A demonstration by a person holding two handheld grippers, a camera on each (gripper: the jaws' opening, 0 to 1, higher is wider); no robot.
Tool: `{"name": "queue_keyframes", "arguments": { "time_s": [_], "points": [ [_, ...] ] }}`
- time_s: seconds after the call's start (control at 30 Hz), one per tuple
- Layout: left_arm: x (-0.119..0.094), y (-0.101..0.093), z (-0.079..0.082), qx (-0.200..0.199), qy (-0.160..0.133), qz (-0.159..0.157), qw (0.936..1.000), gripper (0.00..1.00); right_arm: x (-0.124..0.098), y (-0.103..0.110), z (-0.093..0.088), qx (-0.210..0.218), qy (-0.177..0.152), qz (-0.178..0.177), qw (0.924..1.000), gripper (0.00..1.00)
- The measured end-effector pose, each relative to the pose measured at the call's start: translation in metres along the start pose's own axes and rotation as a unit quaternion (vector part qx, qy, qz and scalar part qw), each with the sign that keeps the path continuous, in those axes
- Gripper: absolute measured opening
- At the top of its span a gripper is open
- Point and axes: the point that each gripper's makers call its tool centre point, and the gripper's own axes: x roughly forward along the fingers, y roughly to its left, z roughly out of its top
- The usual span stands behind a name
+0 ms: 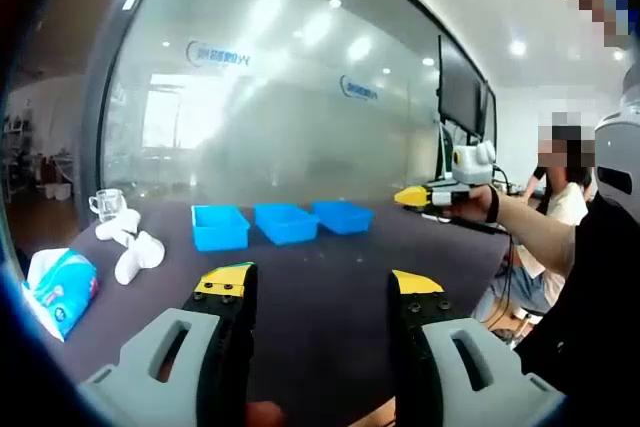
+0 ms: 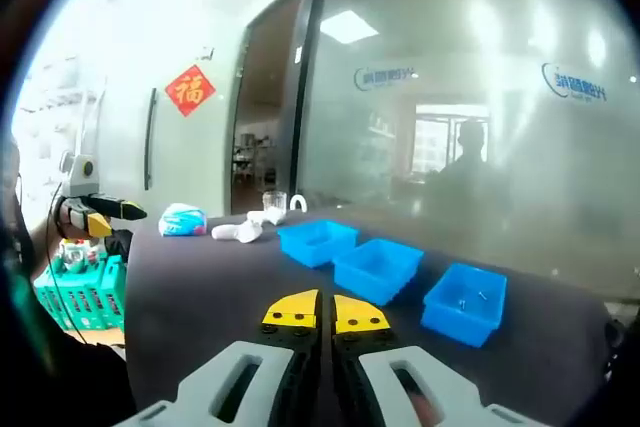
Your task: Sort the screws, nuts, and washers into the corresponding bins
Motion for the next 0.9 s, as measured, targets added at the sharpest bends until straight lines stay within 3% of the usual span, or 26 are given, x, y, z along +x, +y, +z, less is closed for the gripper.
{"name": "queue_keyframes", "arguments": {
  "time_s": [0.23, 0.47, 0.9],
  "points": [
    [-0.001, 0.001, -0.002, -0.002, 0.000, 0.001, 1.0000, 0.52, 0.001, 0.003, -0.009, 0.002, 0.006, 0.002, 1.0000, 0.00],
    [-0.001, 0.002, -0.003, -0.004, 0.002, 0.001, 1.0000, 0.52, 0.001, 0.008, -0.021, -0.049, 0.032, 0.014, 0.9982, 0.09],
    [0.000, 0.003, -0.006, -0.006, 0.005, 0.003, 1.0000, 0.52, -0.001, 0.020, -0.023, -0.066, 0.035, 0.022, 0.9970, 0.16]
  ]
}}
